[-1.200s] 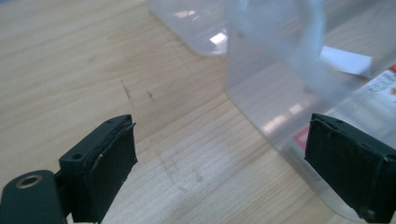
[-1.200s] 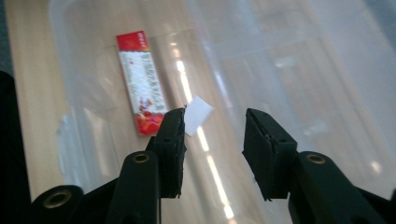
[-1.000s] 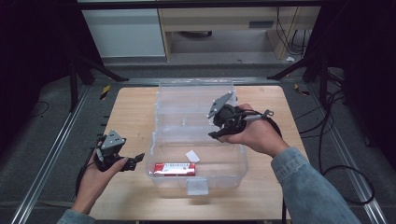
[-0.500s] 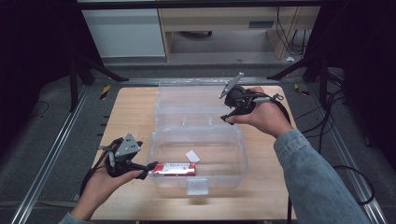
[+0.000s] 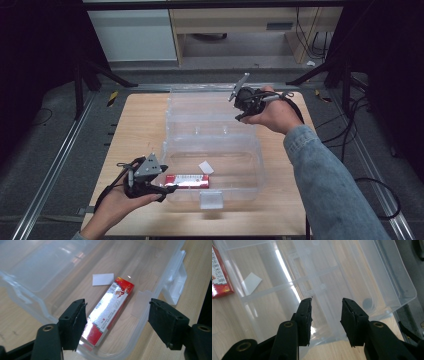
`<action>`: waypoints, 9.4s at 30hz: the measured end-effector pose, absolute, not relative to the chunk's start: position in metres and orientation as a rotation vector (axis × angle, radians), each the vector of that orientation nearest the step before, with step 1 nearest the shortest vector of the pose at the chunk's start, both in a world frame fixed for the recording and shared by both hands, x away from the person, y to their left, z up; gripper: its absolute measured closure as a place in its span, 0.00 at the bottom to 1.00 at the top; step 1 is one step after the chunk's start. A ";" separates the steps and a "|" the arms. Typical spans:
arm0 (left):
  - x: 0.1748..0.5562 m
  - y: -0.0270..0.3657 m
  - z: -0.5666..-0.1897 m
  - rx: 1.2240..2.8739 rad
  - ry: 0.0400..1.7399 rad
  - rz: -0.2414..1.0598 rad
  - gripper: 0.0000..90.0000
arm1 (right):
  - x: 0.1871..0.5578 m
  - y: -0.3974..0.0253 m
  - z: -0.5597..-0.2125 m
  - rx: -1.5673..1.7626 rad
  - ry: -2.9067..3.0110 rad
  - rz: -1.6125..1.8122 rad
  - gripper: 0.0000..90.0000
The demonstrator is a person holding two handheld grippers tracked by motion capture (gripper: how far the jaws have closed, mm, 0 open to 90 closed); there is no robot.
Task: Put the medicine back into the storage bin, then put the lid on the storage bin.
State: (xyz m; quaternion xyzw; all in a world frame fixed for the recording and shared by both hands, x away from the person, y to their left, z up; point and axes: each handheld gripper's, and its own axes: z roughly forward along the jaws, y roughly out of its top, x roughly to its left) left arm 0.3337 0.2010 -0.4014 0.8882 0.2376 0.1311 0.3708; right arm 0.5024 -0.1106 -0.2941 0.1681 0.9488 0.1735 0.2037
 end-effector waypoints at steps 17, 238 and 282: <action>0.335 0.189 -0.425 2.394 0.544 0.249 0.47 | 0.528 -0.100 -0.321 0.439 2.737 0.412 0.76; 0.343 0.194 -0.325 2.082 0.583 0.405 0.55 | 0.405 -0.126 -0.305 0.160 2.784 0.531 0.97; 0.431 0.231 -0.314 1.963 0.876 0.487 0.65 | 0.392 -0.133 -0.318 0.161 2.793 0.591 0.96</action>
